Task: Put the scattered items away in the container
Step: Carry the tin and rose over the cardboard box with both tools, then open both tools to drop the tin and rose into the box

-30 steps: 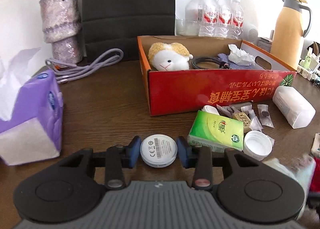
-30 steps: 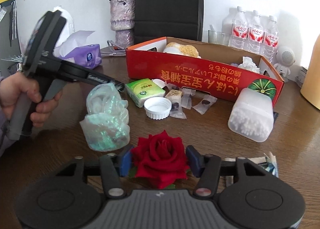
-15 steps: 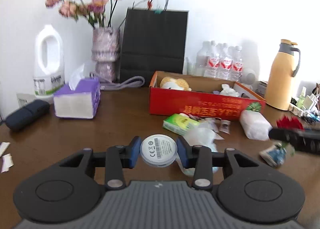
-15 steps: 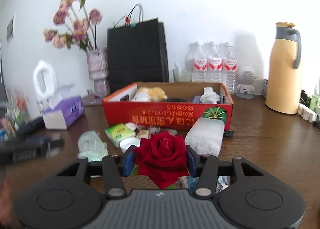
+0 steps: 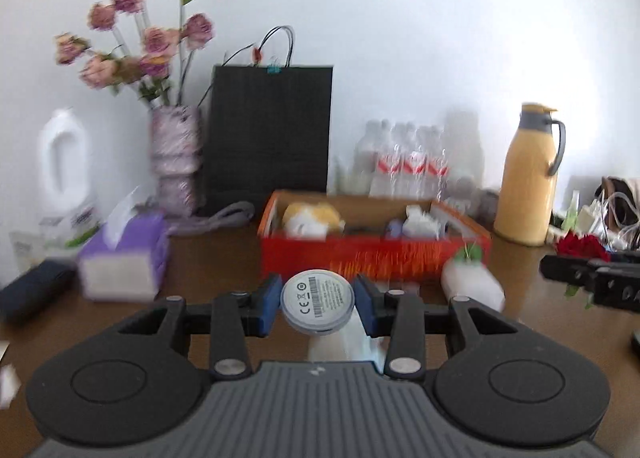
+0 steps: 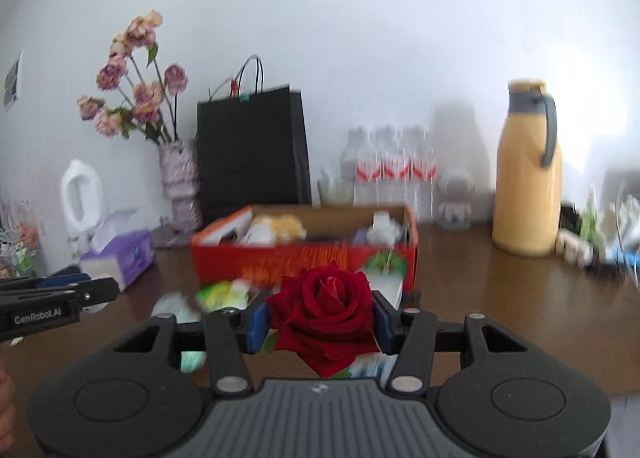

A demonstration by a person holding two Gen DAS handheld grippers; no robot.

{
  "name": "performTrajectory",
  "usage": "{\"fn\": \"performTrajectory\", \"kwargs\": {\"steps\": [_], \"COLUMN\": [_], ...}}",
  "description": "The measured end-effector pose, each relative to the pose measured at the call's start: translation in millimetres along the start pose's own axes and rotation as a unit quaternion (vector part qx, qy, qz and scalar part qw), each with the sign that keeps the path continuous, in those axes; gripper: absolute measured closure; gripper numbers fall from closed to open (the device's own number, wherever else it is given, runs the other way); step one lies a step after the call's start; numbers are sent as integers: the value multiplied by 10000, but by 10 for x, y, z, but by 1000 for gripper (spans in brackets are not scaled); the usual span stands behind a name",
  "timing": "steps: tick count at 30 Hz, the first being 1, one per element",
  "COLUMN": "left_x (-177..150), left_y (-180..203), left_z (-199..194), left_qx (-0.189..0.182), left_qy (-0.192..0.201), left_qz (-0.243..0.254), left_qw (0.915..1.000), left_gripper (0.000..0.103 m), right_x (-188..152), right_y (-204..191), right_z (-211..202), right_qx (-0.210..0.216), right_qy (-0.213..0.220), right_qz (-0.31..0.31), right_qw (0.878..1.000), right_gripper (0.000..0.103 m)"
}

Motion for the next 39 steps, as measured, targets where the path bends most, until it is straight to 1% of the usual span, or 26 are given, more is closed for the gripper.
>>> {"fn": "performTrajectory", "kwargs": {"steps": [4,5,7,8,9,11,12,14,17,18,21,24,25,27,28,29,30,31,32,33,34,36,37,39], "left_x": [491,597,710,716,700,654,638,594,497,453,318,190,158,125,126,131,143,164,190,220,255,346,407,530], "left_y": [-144,-176,-234,-256,-266,-278,-282,-276,-279,-274,-259,-241,-236,-235,-239,-244,-254,-265,-271,-280,-297,-298,-291,-281], "left_z": [656,814,1168,1351,1539,1884,2030,2263,2528,2590,2700,2747,2754,2751,2743,2733,2725,2717,2706,2695,2684,2674,2678,2692], "left_qx": [100,67,-21,-76,-168,-261,-282,-359,-311,-308,-335,-377,-395,-459,-483,-520,-548,-569,-588,-593,-578,-523,-462,-329], "left_qy": [4,-69,-470,-743,-1057,-1613,-1830,-2217,-2669,-2809,-3154,-3465,-3536,-3653,-3691,-3743,-3794,-3829,-3858,-3910,-3981,-4089,-4091,-4066], "left_qz": [136,139,120,94,96,124,164,262,419,485,689,906,985,1066,1065,1025,962,903,845,739,567,315,283,174], "left_qw": [9999,9999,9988,9972,9942,9865,9826,9741,9623,9580,9459,9329,9294,9236,9220,9201,9186,9176,9168,9155,9137,9105,9109,9129], "left_gripper": [62,62,62,62,62,62,62,62,62,62,62,62,62,61,61,61,60,60,57,45,39,30,29,19], "right_x": [596,747,995,1079,1125,1137,1108,1028,807,704,434,180,120,70,60,63,80,111,146,184,222,321,376,479], "right_y": [143,196,296,351,397,495,547,631,649,646,643,635,634,617,599,580,565,552,546,552,570,603,621,647], "right_z": [451,567,828,978,1167,1587,1802,2186,2654,2769,3025,3128,3139,3130,3126,3118,3111,3098,3087,3081,3073,3067,3073,3132], "right_qx": [-32,-47,-30,-27,0,71,122,213,430,449,436,232,140,35,35,51,59,78,85,62,20,6,-7,-46], "right_qy": [277,301,181,51,-221,-912,-1294,-1944,-2880,-3201,-3951,-4493,-4607,-4708,-4774,-4828,-4851,-4853,-4863,-4876,-4874,-4866,-4857,-4831], "right_qz": [-223,-215,-252,-232,-237,-158,-102,109,236,243,272,-46,-232,-528,-539,-512,-496,-493,-490,-470,-426,-248,-134,143], "right_qw": [9994,9993,9995,9997,9995,9957,9915,9806,9564,9460,9172,8930,8871,8807,8770,8742,8730,8729,8724,8718,8721,8733,8740,8754], "right_gripper": [53,53,53,53,53,53,53,53,53,53,53,50,51,47,41,36,27,23,22,22,22,20,19,18]}}
Point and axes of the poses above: each gripper's, at about its wrist camera, not at the fingertips, and z roughly the way its jaws point, y to its right, x to its top, the point moved 8 cm from there along z, roughly the way its jaws point, and after that the axes turned 2 degrees about y, right-handed, at the moved point
